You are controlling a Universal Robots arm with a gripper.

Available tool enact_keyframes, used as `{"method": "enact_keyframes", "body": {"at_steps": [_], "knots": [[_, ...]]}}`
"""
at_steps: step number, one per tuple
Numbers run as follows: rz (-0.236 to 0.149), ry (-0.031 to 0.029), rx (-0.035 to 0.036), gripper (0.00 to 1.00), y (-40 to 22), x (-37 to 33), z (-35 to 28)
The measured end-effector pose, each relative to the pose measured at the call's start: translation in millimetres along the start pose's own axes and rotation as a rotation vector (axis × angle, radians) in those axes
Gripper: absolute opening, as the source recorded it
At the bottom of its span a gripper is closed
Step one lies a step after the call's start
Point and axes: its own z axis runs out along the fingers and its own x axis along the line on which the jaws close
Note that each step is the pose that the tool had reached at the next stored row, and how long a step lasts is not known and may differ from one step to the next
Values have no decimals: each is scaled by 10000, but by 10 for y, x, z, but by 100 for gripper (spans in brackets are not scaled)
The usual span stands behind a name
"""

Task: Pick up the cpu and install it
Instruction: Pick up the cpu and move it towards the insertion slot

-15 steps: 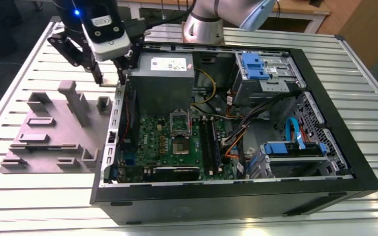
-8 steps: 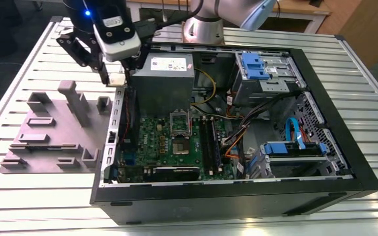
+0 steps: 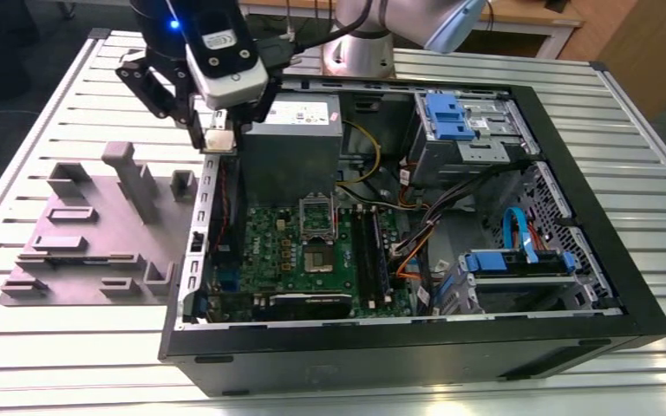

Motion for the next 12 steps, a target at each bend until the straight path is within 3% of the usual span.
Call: {"method": "enact_keyframes", "body": {"at_steps": [12], "knots": [[1, 0, 0, 47, 4, -178, 4]]}}
